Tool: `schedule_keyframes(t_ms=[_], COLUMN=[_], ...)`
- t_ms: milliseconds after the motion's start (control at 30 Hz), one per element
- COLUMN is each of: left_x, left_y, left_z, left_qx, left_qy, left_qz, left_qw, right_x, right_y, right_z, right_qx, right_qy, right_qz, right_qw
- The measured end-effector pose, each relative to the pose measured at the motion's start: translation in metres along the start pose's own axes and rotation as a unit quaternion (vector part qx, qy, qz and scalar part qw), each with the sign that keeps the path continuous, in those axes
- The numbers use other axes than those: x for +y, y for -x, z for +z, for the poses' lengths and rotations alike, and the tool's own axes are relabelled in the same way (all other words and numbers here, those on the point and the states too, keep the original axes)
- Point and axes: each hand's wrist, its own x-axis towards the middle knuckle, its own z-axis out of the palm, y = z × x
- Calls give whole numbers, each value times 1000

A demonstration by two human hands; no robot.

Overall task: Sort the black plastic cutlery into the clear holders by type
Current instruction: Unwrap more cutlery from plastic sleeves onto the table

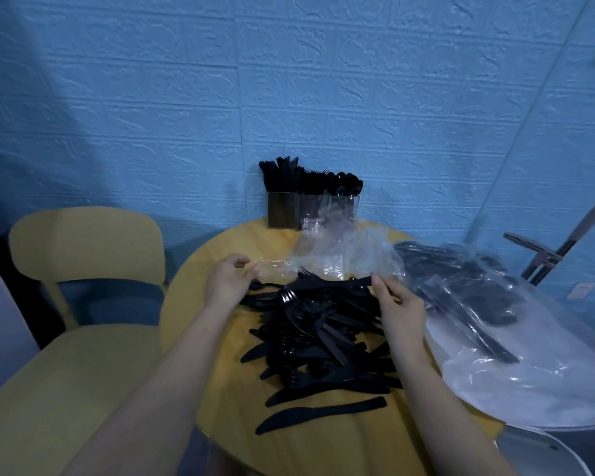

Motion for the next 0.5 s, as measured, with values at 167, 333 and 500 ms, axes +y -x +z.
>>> schedule_keyframes(t_ms=[167,333,500], left_x=[-10,-4,18], left_y=[11,40,94], left_z=[-13,-28,-33], left_qx=[31,70,47], left_qy=[-45,0,100], left_qz=[32,80,111], left_qw=[998,994,988], right_x=[2,-4,-17], right_y=[1,14,36], right_z=[-3,-9,-11], right_qx=[-7,32,-4], right_qy=[-60,-156,-264], right_qz=[8,27,49], right_qw=[998,987,963])
